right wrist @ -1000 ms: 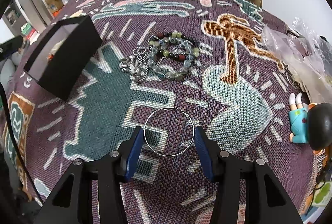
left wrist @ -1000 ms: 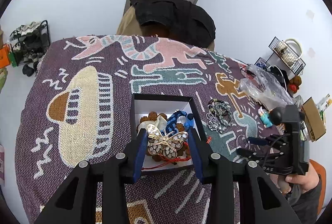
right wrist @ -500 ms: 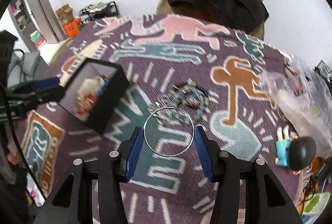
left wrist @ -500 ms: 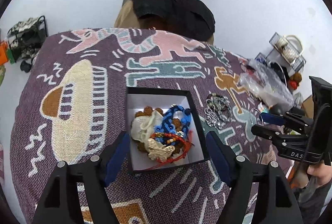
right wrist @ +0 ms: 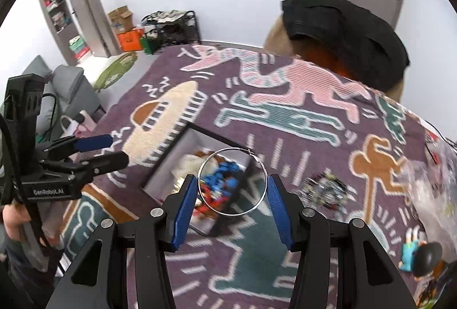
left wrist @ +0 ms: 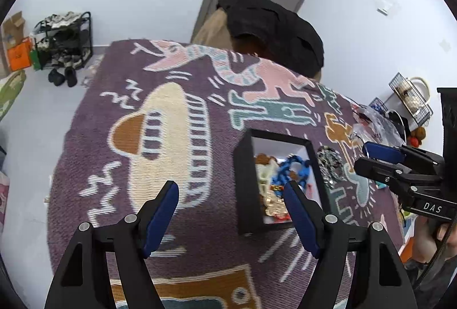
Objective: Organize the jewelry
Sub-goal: 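Carry the silver hoop into the black box and open the right tool, then close the left tool on the silver chains while the right tool grasps a beaded bracelet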
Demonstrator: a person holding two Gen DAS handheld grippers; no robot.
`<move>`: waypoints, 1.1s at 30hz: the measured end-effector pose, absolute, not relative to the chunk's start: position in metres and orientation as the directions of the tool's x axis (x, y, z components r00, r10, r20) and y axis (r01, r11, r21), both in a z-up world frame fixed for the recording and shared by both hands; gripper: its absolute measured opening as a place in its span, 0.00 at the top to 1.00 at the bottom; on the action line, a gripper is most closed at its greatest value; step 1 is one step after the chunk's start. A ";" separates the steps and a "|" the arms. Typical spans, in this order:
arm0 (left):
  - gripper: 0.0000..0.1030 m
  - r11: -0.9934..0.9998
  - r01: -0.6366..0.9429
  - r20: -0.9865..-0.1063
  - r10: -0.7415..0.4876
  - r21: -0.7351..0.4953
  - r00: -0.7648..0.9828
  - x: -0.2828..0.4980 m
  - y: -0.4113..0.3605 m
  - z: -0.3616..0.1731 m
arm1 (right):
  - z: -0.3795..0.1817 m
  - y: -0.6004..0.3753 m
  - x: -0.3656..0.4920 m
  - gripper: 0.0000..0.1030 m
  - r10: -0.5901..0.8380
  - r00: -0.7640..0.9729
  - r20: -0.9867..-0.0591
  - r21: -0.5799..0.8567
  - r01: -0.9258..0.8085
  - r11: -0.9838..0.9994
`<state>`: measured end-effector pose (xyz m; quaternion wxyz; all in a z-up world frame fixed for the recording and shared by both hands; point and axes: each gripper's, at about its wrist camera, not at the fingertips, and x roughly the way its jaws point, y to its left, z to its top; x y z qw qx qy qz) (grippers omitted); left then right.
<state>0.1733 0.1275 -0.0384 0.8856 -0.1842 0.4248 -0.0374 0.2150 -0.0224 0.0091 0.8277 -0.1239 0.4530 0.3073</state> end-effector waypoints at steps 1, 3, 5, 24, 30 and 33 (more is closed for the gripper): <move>0.26 0.931 -0.093 -0.737 -0.216 -0.353 0.640 0.172 0.130 -0.038 | 0.009 -0.014 0.215 0.51 0.404 0.395 -0.825 0.077 -0.630 0.773; 0.26 0.934 -0.098 -0.735 -0.203 -0.344 0.647 0.169 0.137 -0.038 | 0.009 -0.002 0.214 0.50 0.429 0.383 -0.818 0.092 -0.650 0.754; 0.26 0.931 -0.101 -0.738 -0.208 -0.350 0.642 0.168 0.141 -0.039 | 0.009 0.008 0.214 0.44 0.449 0.373 -0.812 0.103 -0.665 0.739; 0.04 0.931 -0.027 -0.714 -0.261 -0.365 0.650 0.180 0.100 -0.024 | 0.003 -0.089 0.232 0.23 0.363 0.450 -0.816 0.124 -0.477 0.870; 0.04 0.933 0.036 -0.701 -0.294 -0.357 0.650 0.189 0.068 -0.018 | 0.001 -0.122 0.230 0.23 0.347 0.470 -0.812 0.125 -0.441 0.889; 0.06 0.934 0.072 -0.697 -0.310 -0.349 0.647 0.193 0.050 -0.016 | -0.001 -0.139 0.230 0.24 0.342 0.479 -0.809 0.131 -0.420 0.898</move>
